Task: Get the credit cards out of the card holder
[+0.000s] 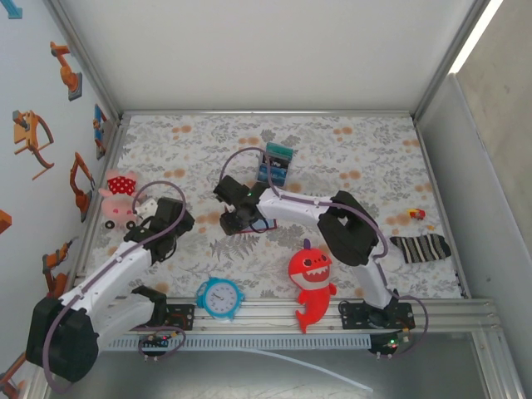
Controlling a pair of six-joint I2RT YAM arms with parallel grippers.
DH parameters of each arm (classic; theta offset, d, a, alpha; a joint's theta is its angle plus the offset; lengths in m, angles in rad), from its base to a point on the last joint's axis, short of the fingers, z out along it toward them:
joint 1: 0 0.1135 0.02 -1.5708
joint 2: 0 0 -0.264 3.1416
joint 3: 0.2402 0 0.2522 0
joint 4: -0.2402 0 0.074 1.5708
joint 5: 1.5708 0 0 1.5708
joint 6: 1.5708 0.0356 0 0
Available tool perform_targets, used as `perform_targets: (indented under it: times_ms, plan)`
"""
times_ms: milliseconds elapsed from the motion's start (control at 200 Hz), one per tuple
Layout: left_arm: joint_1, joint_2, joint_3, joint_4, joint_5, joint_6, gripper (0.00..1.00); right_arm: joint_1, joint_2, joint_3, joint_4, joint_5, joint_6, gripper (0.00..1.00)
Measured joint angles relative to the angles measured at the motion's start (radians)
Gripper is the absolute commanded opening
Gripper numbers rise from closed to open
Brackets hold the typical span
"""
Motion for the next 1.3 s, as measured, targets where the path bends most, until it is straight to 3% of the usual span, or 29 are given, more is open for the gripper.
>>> perform_targets:
  times_ms: [105, 706, 1057, 1297]
  plan:
    - [0.005, -0.017, 0.000, -0.005, -0.007, -0.003, 0.97, 0.004, 0.017, 0.024, -0.014, 0.009, 0.000, 0.53]
    - [0.011, -0.030, -0.012, -0.006, -0.005, -0.007, 0.97, 0.004, 0.074, 0.056, -0.066, 0.068, -0.001, 0.54]
    - [0.011, -0.025, -0.013, -0.004, 0.002, -0.006, 0.97, 0.004, 0.074, 0.055, -0.068, 0.091, -0.001, 0.42]
    - [0.011, -0.023, -0.013, -0.003, 0.003, 0.001, 0.97, 0.001, 0.074, 0.054, -0.067, 0.097, -0.001, 0.42]
